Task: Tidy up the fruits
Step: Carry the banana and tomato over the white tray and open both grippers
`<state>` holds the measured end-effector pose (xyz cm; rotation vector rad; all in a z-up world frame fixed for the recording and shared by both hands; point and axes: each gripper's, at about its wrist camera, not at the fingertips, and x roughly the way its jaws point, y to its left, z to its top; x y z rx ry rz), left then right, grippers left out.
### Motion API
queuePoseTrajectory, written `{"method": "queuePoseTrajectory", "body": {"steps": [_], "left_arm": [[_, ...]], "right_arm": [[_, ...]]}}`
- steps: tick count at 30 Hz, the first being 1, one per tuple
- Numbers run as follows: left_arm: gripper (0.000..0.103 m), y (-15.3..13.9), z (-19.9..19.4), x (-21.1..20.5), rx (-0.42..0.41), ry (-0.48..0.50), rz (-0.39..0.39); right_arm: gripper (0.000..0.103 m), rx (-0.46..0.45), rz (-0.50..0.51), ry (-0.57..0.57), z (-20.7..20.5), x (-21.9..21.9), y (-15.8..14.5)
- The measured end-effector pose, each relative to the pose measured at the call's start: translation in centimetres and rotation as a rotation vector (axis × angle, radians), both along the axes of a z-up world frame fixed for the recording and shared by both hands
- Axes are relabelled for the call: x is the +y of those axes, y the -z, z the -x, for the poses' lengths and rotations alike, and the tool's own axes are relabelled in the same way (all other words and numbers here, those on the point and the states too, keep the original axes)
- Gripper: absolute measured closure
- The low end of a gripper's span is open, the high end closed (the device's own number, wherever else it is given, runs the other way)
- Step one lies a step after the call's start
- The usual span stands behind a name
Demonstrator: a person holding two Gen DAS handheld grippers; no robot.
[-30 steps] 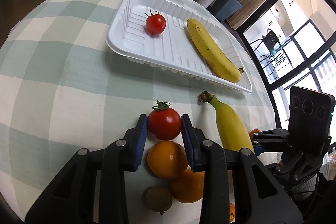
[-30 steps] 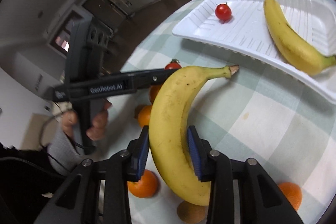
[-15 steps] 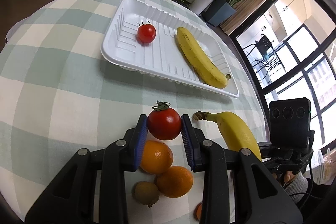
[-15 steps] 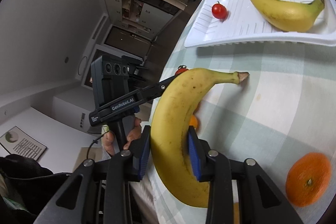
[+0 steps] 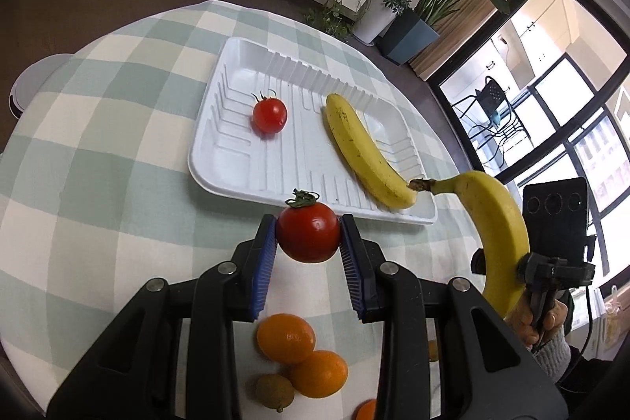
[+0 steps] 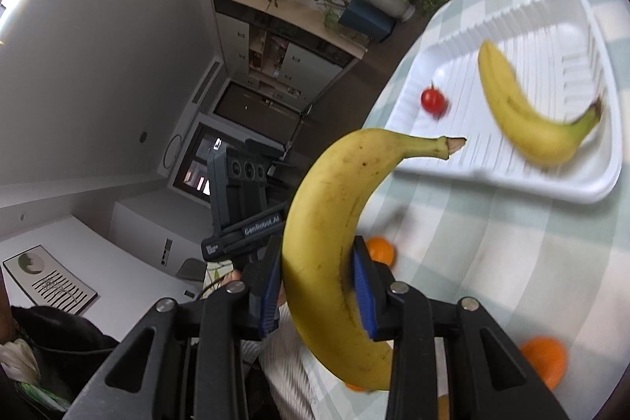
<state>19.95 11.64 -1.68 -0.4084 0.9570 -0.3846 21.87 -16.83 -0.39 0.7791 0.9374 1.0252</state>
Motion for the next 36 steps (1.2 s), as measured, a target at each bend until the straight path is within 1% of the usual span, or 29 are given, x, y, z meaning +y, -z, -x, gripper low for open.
{"method": "queuePoseTrajectory", "body": {"steps": [4,10,12,18,22,25,27,29,33,36], "left_arm": [[0.073,-0.8,-1.5,0.1,-0.012,-0.002,-0.01],[0.073,-1.1,-3.9,0.2,-0.012,-0.007,-0.032],[0.073,-0.9,-4.9,0.3,-0.007,-0.008,-0.042],[0.073,-0.1,-7.7,0.0,0.009,-0.001,-0.076],[0.073,0.6,-9.0,-0.3,0.019,-0.002,-0.11],[0.073,1.3,-9.7,-0.6,0.028,-0.007,-0.143],[0.073,1.8,-10.1,-0.6,0.04,-0.022,-0.156],[0.073,2.3,-10.5,-0.7,0.054,-0.024,-0.167],[0.073,3.0,-10.6,-1.0,0.054,-0.02,-0.203],[0.073,2.9,-10.4,-1.1,0.041,-0.021,-0.228]], "right_arm": [[0.067,-0.019,0.012,0.061,-2.0,-1.1,-0.6],[0.067,-0.027,0.064,0.124,-5.2,-2.0,-1.0],[0.067,-0.021,0.095,0.146,-6.4,-2.0,-0.6],[0.067,0.014,0.128,0.18,-9.3,-2.9,0.9],[0.067,0.026,0.156,0.211,-10.1,-3.7,1.5],[0.067,0.04,0.196,0.233,-10.7,-4.0,2.1],[0.065,0.053,0.236,0.256,-10.8,-4.3,2.3],[0.06,0.063,0.265,0.266,-10.8,-4.4,2.5],[0.055,0.055,0.258,0.284,-11.1,-4.9,2.6],[0.052,0.032,0.258,0.299,-10.9,-5.1,1.8]]}}
